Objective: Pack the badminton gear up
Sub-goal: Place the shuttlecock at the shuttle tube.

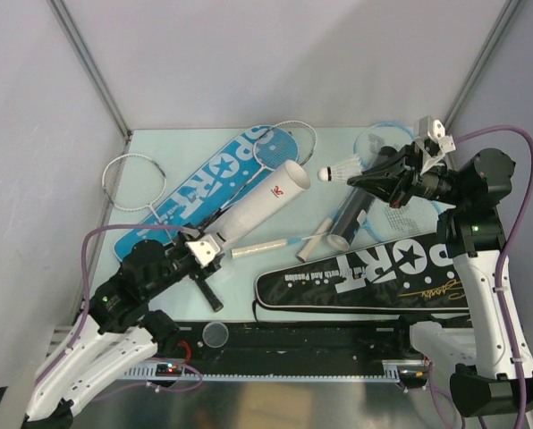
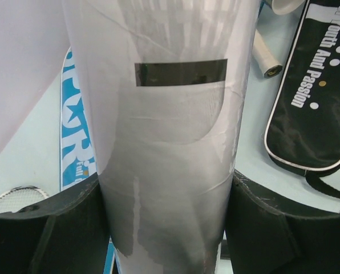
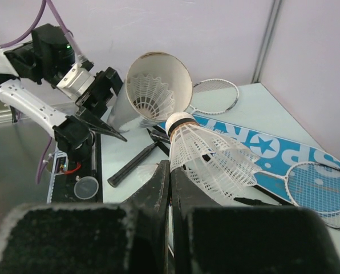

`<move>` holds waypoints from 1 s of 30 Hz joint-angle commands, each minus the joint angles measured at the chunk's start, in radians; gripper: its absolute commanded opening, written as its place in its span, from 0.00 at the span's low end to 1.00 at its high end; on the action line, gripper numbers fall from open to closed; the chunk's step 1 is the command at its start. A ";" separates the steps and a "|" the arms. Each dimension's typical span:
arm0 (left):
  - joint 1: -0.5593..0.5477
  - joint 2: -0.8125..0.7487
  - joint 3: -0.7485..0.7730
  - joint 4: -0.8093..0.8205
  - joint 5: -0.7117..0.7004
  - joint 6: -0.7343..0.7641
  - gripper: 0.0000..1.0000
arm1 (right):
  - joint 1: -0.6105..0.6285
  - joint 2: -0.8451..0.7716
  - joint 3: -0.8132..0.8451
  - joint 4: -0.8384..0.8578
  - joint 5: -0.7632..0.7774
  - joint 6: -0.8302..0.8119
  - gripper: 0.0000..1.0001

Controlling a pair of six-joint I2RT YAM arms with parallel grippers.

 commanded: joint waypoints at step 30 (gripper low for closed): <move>-0.008 0.028 0.117 -0.066 0.099 0.288 0.56 | 0.472 0.199 0.341 -0.866 0.220 -0.641 0.02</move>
